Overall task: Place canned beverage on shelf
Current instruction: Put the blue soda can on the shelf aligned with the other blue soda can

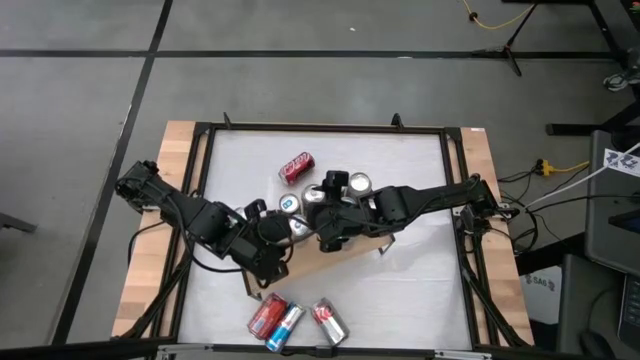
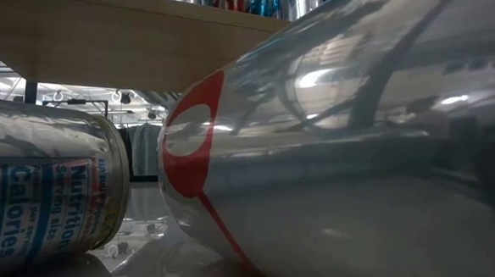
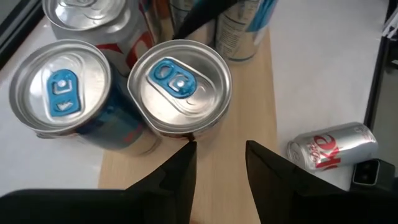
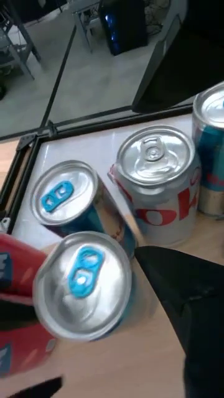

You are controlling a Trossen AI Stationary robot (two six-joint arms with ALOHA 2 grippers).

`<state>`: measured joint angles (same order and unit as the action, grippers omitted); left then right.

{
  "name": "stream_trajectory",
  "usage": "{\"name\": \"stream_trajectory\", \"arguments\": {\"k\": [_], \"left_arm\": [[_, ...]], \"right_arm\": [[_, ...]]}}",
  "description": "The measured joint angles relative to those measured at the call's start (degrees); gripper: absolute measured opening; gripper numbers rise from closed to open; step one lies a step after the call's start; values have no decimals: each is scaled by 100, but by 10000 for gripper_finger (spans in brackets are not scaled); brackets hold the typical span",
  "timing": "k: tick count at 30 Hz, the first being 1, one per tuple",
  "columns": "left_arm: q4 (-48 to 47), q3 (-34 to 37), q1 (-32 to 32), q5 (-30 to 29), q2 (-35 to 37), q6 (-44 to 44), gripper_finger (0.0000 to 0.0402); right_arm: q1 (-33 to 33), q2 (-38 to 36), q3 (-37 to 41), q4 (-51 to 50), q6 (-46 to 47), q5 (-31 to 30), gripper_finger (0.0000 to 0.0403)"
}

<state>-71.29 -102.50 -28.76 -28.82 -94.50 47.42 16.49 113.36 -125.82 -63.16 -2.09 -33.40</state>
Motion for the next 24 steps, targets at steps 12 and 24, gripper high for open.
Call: {"name": "stream_trajectory", "arguments": {"k": [12,24], "left_arm": [[-377,-2,72,-66,0,50,126],[-461,-2,71,-64,0,45,126]], "right_arm": [[-2,0,0,190,2,419,356],[-2,0,0,179,-3,386,356]]}}
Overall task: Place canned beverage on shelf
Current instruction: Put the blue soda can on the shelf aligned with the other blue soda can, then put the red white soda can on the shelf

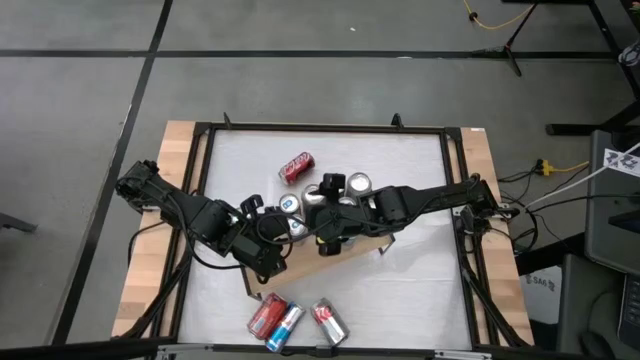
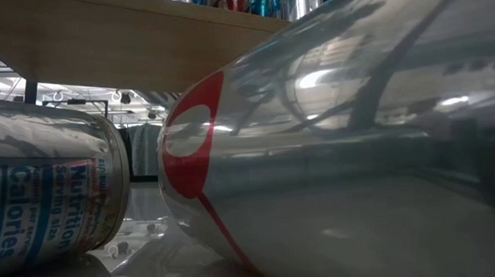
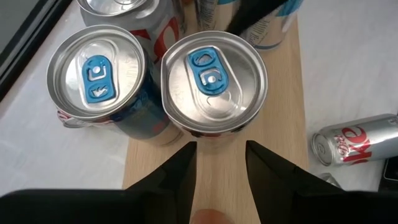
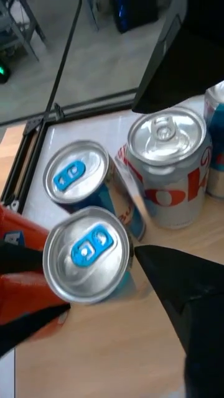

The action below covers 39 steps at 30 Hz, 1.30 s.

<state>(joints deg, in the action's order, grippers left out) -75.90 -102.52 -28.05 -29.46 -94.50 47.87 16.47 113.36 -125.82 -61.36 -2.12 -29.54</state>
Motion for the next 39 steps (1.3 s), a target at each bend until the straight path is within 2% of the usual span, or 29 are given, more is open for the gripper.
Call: {"name": "stream_trajectory", "arguments": {"k": [4,15,22,28,39], "left_arm": [[-2,0,-65,1,13,-28,126],[48,-9,-212,58,423,-30,126],[36,-11,-162,69,1008,-780,126],[33,-11,28,-360,1658,-1246,126],[48,-13,437,-1788,2578,-1955,126]], "right_arm": [[0,0,0,-17,-84,-185,356],[2,-148,0,-133,-142,-184,356],[2,-466,-7,-309,-336,-313,356],[2,-902,-7,-313,-645,-419,356],[2,-1833,-7,-581,-1011,-599,356]]}}
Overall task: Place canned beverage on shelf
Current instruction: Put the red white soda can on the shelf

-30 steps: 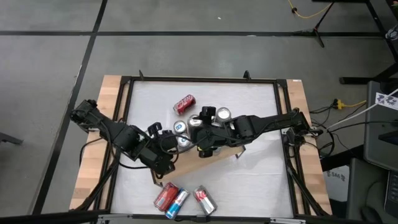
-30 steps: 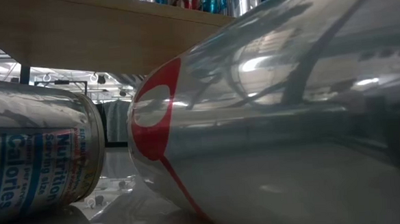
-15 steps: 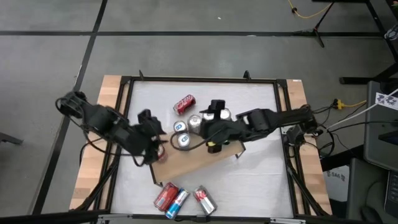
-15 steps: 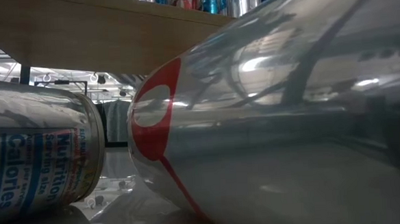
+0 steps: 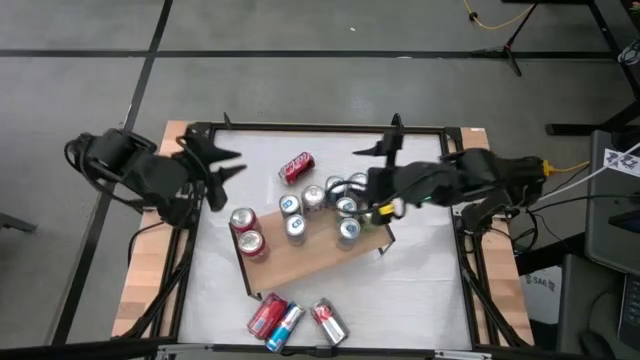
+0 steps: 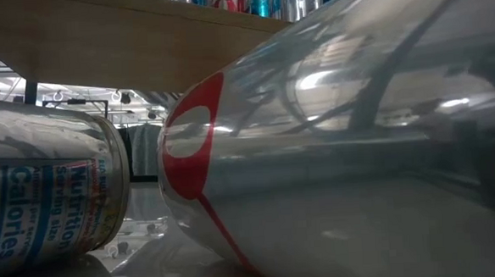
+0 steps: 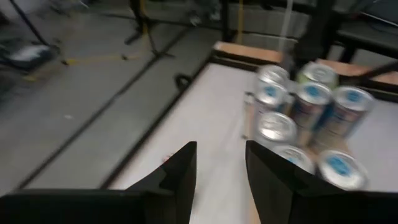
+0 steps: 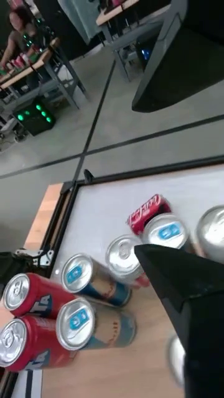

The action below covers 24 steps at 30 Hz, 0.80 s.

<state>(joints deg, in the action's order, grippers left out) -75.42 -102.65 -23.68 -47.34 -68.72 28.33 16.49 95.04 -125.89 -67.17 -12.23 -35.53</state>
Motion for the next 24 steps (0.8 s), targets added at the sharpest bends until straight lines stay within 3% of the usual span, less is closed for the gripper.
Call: {"name": "stream_trajectory", "arguments": {"k": [8,18,24], "left_arm": [[2,-2,311,-135,176,-779,126],[2,0,1056,-186,146,-961,126],[0,0,1291,-321,146,-1223,126]], "right_arm": [[-464,-723,0,-450,136,145,356],[-2062,-828,9,-841,211,1868,356],[-2531,-685,11,-842,213,2511,356]]}}
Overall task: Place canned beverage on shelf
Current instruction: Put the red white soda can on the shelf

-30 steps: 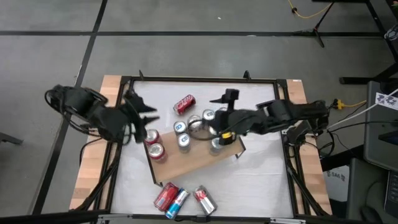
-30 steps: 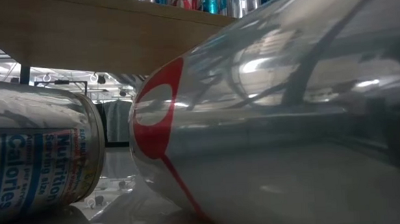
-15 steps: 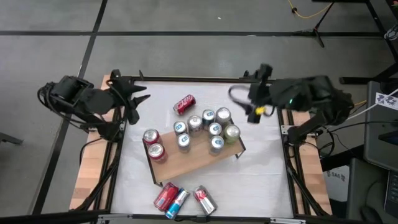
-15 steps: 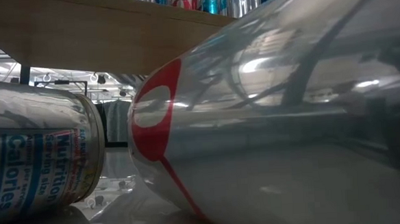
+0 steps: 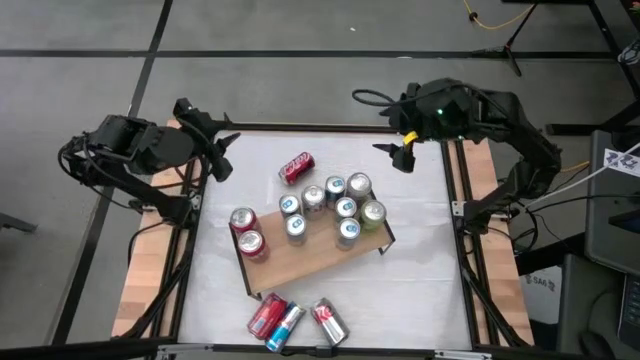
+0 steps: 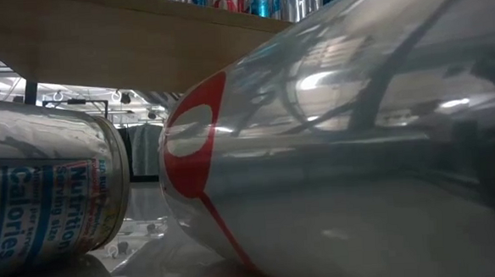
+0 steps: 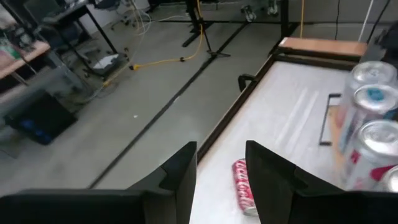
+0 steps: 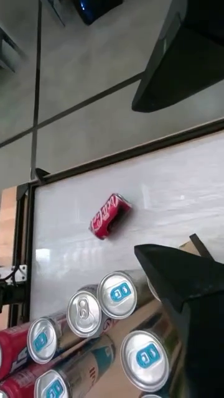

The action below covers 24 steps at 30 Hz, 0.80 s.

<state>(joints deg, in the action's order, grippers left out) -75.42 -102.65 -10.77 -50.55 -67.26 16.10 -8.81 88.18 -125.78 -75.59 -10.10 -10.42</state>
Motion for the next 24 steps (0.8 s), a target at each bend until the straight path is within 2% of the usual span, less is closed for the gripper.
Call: {"name": "stream_trajectory", "arguments": {"k": [9,19,24], "left_arm": [[10,0,31,85,0,-166,126],[121,0,31,945,15,-171,126],[325,0,31,1001,16,-171,126]], "right_arm": [[-20,61,-2,173,-2,61,356],[-22,168,-2,547,-3,103,356],[-21,240,-2,502,-3,104,356]]}}
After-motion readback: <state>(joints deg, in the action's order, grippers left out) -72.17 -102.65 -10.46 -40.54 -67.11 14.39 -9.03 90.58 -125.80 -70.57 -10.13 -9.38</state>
